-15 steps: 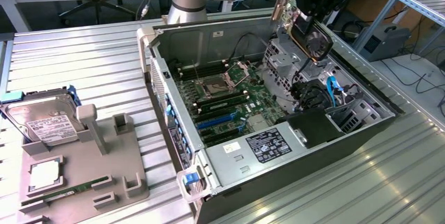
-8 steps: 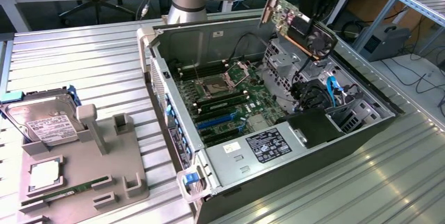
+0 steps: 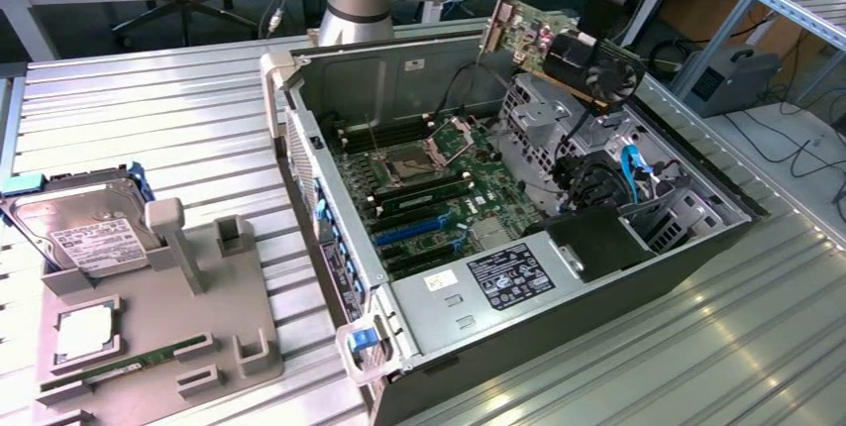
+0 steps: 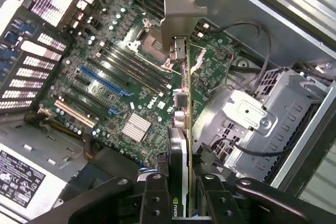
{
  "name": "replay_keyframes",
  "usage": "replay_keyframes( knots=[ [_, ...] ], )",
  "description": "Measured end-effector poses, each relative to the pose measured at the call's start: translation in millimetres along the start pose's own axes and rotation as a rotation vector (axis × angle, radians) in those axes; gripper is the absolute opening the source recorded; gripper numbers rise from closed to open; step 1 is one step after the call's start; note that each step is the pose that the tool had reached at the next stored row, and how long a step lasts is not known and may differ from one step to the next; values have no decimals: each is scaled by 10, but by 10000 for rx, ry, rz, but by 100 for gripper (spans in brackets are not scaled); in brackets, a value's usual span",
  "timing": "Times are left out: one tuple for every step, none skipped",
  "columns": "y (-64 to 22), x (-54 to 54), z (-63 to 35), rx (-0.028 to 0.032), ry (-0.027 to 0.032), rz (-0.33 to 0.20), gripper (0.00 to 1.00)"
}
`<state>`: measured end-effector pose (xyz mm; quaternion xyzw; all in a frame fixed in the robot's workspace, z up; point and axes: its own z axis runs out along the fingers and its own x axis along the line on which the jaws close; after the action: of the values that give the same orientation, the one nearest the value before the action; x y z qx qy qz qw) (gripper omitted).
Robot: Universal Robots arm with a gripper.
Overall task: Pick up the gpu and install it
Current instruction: 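Insert the gpu into the slot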
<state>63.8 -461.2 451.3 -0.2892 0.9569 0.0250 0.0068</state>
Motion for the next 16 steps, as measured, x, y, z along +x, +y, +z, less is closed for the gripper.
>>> replay_keyframes(
  knots=[
    [0, 0, 0, -16, 25, -567, 27],
    [0, 0, 1, -24, 36, -845, 27],
    [0, 0, 1, -32, 50, -1155, 27],
    [0, 0, 2, -48, 75, -1705, 27],
    [0, 0, 3, -58, 91, -2097, 27],
    [0, 0, 4, -70, 110, -2509, 27],
    [-1, 0, 6, -82, 127, -2924, 27],
    [0, 0, 7, -98, 155, -3539, 27],
    [-1, 0, 8, -109, 171, -3920, 27],
    [-1, 0, 8, -117, 184, -4209, 27],
    [0, 0, 9, -122, 192, -4382, 27],
    [-1, 0, 10, -129, 203, -4633, 27],
    [-1, 0, 10, -134, 211, -4812, 27],
    [-1, 0, 10, -139, 221, -5040, 27],
    [-1, 0, 11, -145, 229, -5227, 27],
    [-1, 0, 12, -156, 247, -5634, 27]
  ],
)
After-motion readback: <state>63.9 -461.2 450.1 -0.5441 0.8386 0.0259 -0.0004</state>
